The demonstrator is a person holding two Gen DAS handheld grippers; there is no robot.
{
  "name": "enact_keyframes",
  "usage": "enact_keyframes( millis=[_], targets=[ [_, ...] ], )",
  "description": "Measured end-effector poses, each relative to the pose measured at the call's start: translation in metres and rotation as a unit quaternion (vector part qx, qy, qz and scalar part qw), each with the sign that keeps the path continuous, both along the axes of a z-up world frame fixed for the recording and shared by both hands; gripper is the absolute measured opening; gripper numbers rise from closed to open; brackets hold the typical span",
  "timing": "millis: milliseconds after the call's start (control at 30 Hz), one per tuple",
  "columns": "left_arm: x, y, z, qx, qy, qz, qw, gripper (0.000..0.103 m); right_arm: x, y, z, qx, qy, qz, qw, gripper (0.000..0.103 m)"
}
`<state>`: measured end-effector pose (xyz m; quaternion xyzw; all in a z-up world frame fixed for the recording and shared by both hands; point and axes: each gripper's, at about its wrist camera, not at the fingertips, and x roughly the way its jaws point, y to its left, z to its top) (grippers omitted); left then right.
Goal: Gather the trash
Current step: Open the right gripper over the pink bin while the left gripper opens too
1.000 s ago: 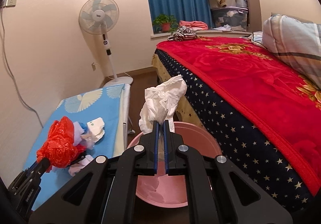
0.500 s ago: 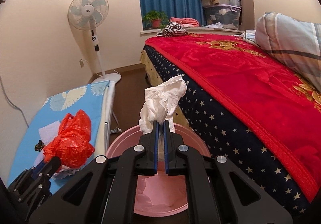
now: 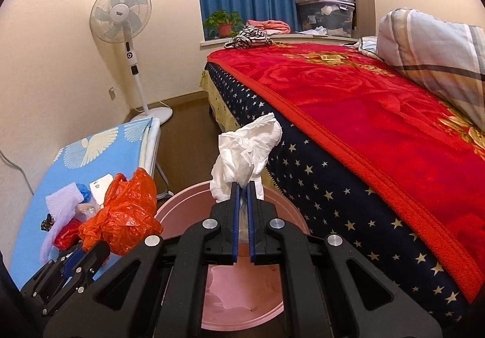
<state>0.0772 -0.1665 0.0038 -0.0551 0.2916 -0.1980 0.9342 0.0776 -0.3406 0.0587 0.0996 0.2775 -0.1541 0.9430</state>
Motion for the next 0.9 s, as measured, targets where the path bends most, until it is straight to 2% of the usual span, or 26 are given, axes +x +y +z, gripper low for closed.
enact_keyframes(
  millis=[100, 200, 233, 267, 300, 500, 900],
  targets=[
    [0.0, -0.004, 0.001, -0.001, -0.001, -0.006, 1.0, 0.018, 0.0, 0.0, 0.0, -0.001, 0.002, -0.004, 1.0, 0.005],
    [0.001, -0.008, 0.002, -0.01, -0.002, -0.026, 0.9996, 0.02, -0.002, 0.0, 0.001, -0.011, 0.0, -0.018, 1.0, 0.011],
    [0.001, -0.009, 0.002, -0.013, -0.001, -0.034, 0.9993, 0.028, -0.003, 0.0, 0.002, -0.014, -0.003, -0.022, 1.0, 0.023],
    [0.001, -0.01, 0.001, -0.014, 0.0, -0.039, 0.9991, 0.041, -0.004, 0.001, 0.004, -0.015, -0.006, -0.023, 1.0, 0.038],
    [0.0, -0.009, 0.0, -0.015, -0.002, -0.04, 0.9991, 0.042, -0.004, 0.0, 0.004, -0.015, -0.008, -0.025, 1.0, 0.042],
    [-0.005, 0.006, 0.002, -0.017, -0.005, -0.031, 0.9994, 0.042, -0.007, 0.002, 0.001, -0.006, -0.006, -0.018, 1.0, 0.043],
    [-0.03, 0.078, 0.014, 0.013, -0.035, 0.054, 0.9978, 0.042, -0.009, 0.041, -0.005, 0.029, -0.016, 0.061, 0.998, 0.043]
  ],
)
